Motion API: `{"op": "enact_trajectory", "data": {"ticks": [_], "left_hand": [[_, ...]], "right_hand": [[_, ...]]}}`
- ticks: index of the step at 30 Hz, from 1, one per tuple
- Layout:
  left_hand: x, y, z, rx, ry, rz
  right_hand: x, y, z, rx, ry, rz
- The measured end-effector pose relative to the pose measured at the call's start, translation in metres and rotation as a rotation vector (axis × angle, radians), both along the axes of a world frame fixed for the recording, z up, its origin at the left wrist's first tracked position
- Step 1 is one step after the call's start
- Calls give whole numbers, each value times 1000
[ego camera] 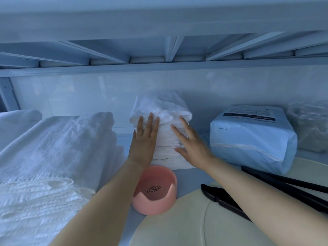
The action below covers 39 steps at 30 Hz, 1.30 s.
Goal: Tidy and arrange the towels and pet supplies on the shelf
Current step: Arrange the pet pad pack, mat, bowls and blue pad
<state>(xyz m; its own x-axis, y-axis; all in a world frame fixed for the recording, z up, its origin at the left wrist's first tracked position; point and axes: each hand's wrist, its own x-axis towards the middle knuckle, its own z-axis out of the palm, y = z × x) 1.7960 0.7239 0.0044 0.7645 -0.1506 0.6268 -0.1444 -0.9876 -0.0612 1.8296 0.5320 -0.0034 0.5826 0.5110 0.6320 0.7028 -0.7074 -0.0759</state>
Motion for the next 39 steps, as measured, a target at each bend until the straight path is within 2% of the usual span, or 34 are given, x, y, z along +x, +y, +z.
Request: {"op": "enact_trajectory", "data": {"ticks": [11,19,23,25,28,39], "left_hand": [[15,7,6,-2,88,25],[3,-10,12,-130,107,59],[-6,-26,17,-232,180,73],[-13,-32,21,-191,159,61],[-21,-41,26,-82,84,25],[-35,-84,38,-85,75,-291]], "right_hand": [[-7,12,2,63,89,-1],[-9,10,3,97,78,-22],[-22,5,8,75,88,-118],[-29,-1,14,63,94,-179],[-38,-14,22,55,103,-259],[-76,-82,38,46,62,-395]]}}
